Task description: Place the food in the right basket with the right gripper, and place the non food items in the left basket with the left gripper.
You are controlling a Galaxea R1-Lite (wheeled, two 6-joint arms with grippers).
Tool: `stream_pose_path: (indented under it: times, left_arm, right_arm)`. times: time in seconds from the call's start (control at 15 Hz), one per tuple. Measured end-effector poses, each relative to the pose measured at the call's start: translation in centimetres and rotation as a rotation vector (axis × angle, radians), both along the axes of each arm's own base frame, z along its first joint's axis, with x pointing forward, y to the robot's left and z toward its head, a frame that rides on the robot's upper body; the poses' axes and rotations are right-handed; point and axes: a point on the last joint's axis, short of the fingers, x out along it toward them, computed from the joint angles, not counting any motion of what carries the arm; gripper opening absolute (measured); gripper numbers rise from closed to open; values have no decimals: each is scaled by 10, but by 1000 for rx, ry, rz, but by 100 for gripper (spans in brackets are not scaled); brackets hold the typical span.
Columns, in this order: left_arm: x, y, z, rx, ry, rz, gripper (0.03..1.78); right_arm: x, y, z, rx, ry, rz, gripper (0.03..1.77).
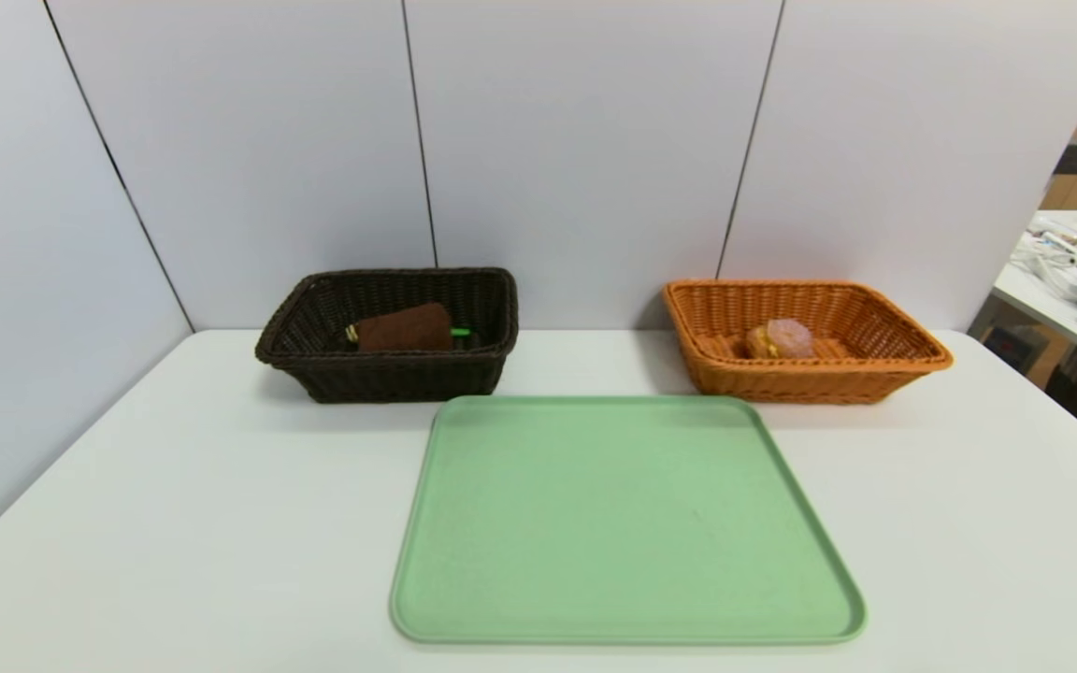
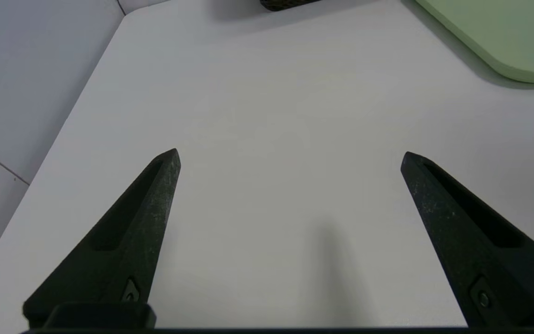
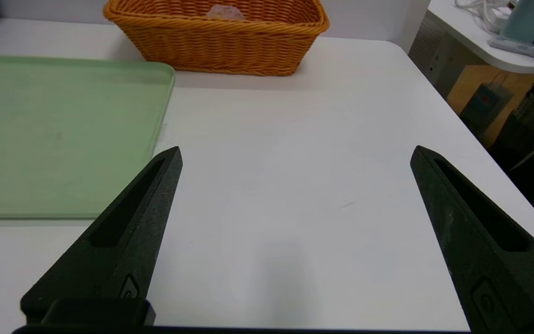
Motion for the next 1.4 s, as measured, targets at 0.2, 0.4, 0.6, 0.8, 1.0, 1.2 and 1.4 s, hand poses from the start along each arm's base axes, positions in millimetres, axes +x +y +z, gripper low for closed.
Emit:
stream_pose_path:
  times: [0.2,0.4,0.6,0.8,1.0,1.2,1.4]
  left_arm:
    - [-1,0,-1,-2,-12,-1,169]
    - [-1,0,-1,-8,-14,-1,169]
    - [0,0,-1,-10,-27,-1,169]
    - [0,0,-1,-10,-27,-2,169]
    - [0,0,-2,-10,-26,-2,169]
    - [0,0,-2,-10,-26,-2,169]
    - [0,0,-2,-10,-26,-1,169]
  right_arm:
    - [2,0,-3,-3,-31,-2,170]
    - [3,0,-13,-2,2,-2,170]
    - [4,0,-26,0,51,1,170]
    - [3,0,-33,5,101,10,170]
    - [3,0,-36,15,134,30,170]
    - [2,1,-40,18,174,34,170]
    - [1,1,-45,31,216,36,170]
